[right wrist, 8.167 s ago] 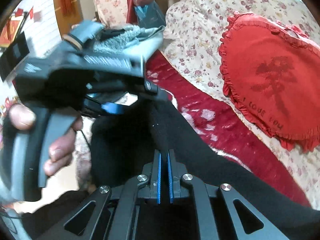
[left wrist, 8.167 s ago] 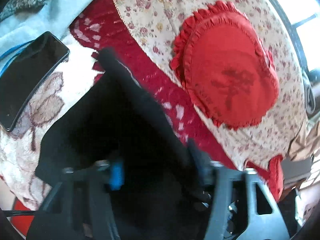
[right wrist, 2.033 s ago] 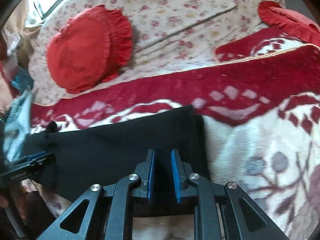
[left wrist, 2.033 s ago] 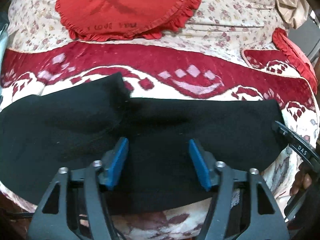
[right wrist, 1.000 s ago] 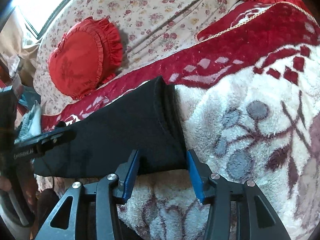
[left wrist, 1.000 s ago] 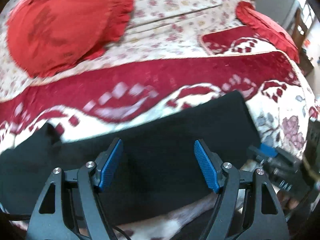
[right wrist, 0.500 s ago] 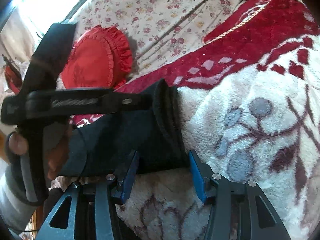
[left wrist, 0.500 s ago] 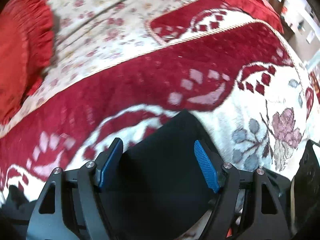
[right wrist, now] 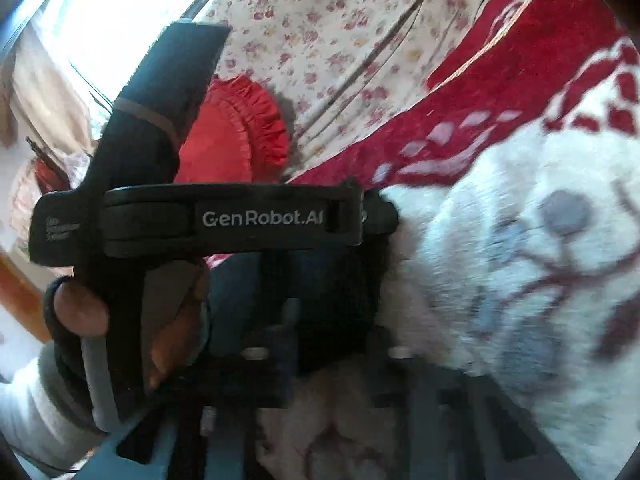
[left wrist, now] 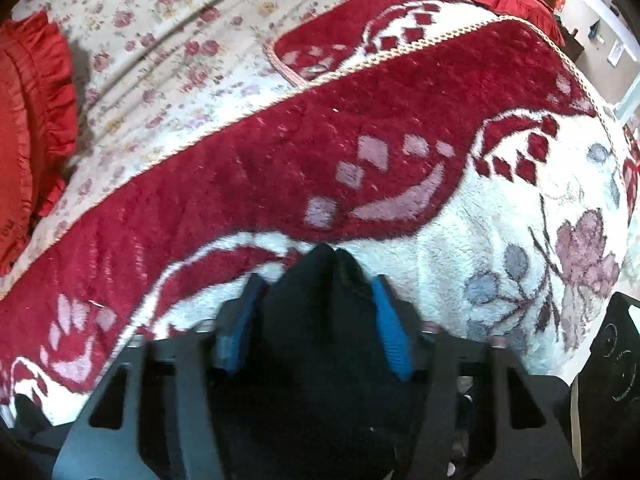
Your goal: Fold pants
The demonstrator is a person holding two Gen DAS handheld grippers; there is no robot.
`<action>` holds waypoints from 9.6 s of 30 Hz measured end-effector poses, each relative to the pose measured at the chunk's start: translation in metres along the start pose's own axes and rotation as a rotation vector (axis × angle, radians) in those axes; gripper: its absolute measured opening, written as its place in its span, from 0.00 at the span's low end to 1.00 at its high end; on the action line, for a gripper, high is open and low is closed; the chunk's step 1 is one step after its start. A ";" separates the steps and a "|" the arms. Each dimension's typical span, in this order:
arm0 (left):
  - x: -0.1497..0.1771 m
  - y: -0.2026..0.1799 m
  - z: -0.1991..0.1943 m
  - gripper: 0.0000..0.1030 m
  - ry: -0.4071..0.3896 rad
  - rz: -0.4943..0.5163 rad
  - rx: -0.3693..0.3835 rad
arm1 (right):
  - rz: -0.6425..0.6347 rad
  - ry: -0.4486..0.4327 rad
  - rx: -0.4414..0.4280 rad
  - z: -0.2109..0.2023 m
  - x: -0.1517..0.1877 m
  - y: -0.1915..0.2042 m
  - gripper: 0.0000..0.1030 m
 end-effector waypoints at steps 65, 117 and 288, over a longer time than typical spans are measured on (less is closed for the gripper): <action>0.165 0.272 -0.130 0.15 -0.159 -0.624 -0.063 | -0.336 0.359 0.035 0.127 -0.018 0.187 0.34; 0.201 0.245 -0.129 0.33 -0.167 -0.619 -0.082 | -0.313 0.383 0.071 0.098 0.004 0.182 0.37; 0.259 0.302 -0.163 0.41 -0.215 -0.658 -0.177 | -0.035 0.453 -0.279 0.219 0.010 0.284 0.64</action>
Point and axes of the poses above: each gripper's, at about its wrist camera, not at the fingertips, and z roughly the way its jaws point, y to its left, x to its underside, the point moved 7 cm from there along z, roughly the way its jaws point, and after that the axes turned 8 degrees about -z, right-handed, at the moved point
